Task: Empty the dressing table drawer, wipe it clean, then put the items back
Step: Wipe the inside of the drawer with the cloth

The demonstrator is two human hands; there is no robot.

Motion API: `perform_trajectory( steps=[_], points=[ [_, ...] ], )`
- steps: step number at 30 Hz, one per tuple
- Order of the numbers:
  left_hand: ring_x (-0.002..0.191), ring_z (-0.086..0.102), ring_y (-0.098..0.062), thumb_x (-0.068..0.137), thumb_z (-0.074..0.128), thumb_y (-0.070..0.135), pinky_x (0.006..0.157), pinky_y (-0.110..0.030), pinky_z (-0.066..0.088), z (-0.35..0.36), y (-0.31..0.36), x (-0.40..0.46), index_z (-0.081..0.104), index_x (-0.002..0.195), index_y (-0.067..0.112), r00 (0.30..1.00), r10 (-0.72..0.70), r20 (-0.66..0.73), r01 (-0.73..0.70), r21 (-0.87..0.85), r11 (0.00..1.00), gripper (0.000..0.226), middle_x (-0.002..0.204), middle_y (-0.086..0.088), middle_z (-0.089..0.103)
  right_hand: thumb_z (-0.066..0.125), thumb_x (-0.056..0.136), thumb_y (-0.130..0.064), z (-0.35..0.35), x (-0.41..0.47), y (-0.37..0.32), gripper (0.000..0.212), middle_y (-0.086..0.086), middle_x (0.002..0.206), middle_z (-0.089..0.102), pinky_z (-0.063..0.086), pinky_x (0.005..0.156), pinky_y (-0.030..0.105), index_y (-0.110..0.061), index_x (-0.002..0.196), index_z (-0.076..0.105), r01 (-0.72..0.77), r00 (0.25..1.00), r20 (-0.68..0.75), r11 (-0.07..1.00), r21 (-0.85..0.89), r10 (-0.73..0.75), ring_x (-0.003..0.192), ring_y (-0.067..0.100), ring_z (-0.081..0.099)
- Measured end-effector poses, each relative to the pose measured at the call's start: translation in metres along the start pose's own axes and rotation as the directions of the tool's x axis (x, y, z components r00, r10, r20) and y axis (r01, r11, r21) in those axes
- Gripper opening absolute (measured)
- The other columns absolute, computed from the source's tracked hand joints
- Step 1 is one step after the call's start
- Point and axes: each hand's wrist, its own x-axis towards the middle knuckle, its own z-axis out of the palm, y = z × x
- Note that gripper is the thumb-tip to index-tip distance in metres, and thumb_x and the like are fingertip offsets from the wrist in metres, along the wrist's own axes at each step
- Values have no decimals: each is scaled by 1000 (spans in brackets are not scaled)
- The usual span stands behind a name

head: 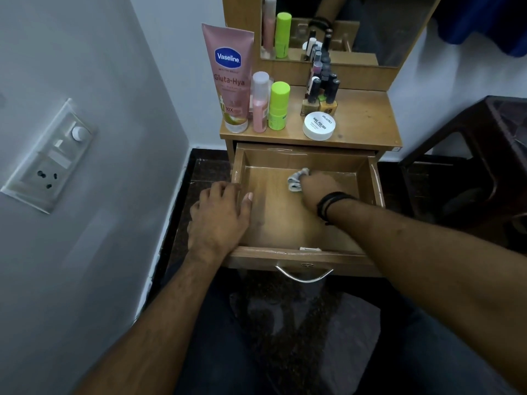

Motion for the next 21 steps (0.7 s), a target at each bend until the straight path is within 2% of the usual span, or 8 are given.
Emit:
perform_trajectory(
  steps=[2, 4, 7, 11, 13, 15, 16, 21],
  points=[
    [127, 45, -26, 102, 31, 56, 103, -53, 43, 0, -1, 1, 55, 134, 21, 1000, -8, -4, 8, -12, 1000, 54, 139, -4, 50, 46, 96, -12, 2, 2, -31, 43, 16, 136, 54, 44, 101, 38, -9, 138, 53, 30, 999, -22, 994, 106, -27, 122, 33, 55],
    [125, 47, -26, 102, 29, 56, 100, -54, 44, -1, 1, 1, 56, 132, 21, 1000, -4, -17, 3, -18, 1000, 53, 137, -5, 50, 53, 93, -14, 9, -1, -64, 40, 10, 129, 55, 47, 98, 38, -14, 133, 57, 127, 992, -10, 969, 212, -128, 116, 29, 57],
    [125, 47, -25, 102, 27, 55, 100, -55, 44, -3, 1, 1, 57, 130, 20, 999, -17, -32, 15, -66, 998, 54, 136, -5, 51, 59, 93, -16, 12, -11, -89, 37, 3, 122, 56, 49, 94, 37, -16, 130, 55, 198, 977, 6, 922, 334, -212, 109, 24, 57],
    [126, 46, -23, 102, 26, 56, 101, -54, 42, -2, 0, 1, 57, 130, 21, 999, -17, -34, 14, -76, 997, 54, 135, -4, 50, 53, 96, -19, 9, -12, -75, 27, 1, 119, 59, 50, 95, 39, -13, 120, 64, 275, 923, 175, 904, 326, -344, 102, 22, 57],
    [125, 46, -24, 102, 25, 56, 101, -54, 43, -2, -2, 3, 57, 130, 20, 999, -23, -31, 22, -60, 998, 55, 135, -4, 51, 53, 95, -22, 11, -18, -77, 20, 2, 102, 68, 54, 88, 44, -15, 95, 72, 349, 856, 270, 878, 327, -441, 90, 23, 63],
    [123, 47, -24, 102, 24, 57, 100, -55, 44, -1, 1, 0, 57, 128, 20, 999, -6, -48, 4, -55, 998, 56, 133, -5, 52, 51, 93, -16, 11, -31, -77, 27, -1, 82, 68, 55, 83, 44, -20, 70, 65, 373, 821, 325, 872, 317, -470, 79, 23, 62],
    [123, 48, -24, 102, 23, 57, 99, -55, 45, -1, 7, -2, 57, 127, 21, 999, 6, -50, -9, -51, 999, 56, 132, -4, 52, 50, 94, -15, 8, -38, -75, 31, -2, 78, 66, 55, 83, 44, -22, 65, 60, 368, 814, 341, 872, 323, -470, 77, 23, 61],
    [122, 49, -25, 102, 24, 57, 97, -53, 46, 4, -1, 3, 57, 127, 21, 999, -16, -28, 15, -36, 999, 55, 132, -5, 52, 45, 97, -12, -8, -40, -80, 31, 0, 92, 65, 50, 77, 36, -28, 73, 58, 346, 773, 467, 902, 257, -430, 84, 23, 59]
  ],
)
